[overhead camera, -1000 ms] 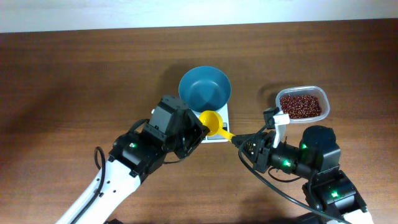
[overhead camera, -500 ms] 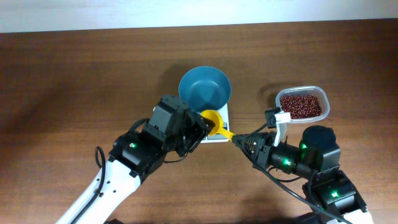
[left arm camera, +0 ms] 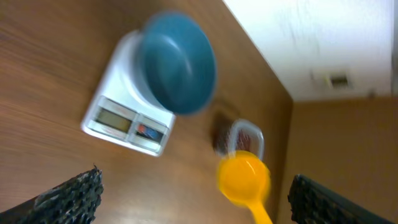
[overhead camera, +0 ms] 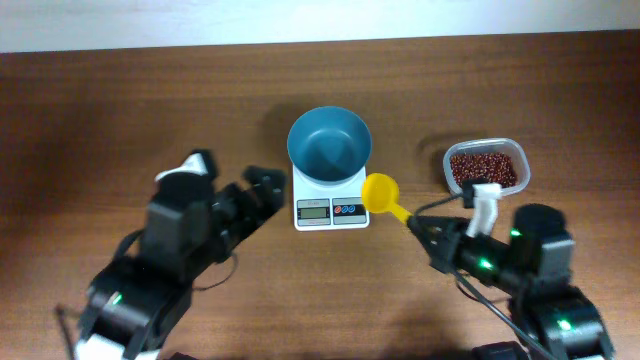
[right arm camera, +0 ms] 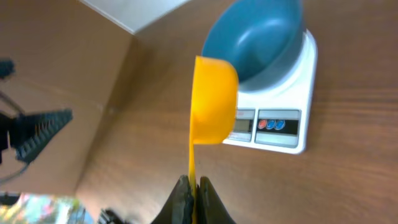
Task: Scoop item into bowl and weigh 50g on scale
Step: 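Release the scoop from the left gripper and carry it right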
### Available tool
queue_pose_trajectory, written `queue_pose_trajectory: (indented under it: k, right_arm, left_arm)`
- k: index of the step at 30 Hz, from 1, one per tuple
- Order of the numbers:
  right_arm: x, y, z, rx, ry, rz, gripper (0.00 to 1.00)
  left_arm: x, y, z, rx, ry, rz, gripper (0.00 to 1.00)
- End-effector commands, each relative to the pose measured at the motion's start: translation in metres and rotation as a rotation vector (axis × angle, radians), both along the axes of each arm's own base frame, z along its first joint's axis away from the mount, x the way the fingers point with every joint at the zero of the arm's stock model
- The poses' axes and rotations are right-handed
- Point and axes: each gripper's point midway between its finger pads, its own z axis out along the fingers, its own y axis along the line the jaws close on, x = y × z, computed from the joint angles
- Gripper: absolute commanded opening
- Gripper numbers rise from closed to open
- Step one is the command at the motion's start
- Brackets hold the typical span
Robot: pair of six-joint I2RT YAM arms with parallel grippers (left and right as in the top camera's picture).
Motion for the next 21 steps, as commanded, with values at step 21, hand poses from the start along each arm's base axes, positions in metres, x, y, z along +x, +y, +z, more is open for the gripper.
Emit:
queue_pose_trajectory:
  k: [21]
  right_arm:
    - [-0.049, -0.004, 0.061, 0.041, -0.166, 0.122, 0.04]
  left_arm:
    - [-0.042, 0.097, -0.009, 0.191, 0.051, 0.309, 0.99]
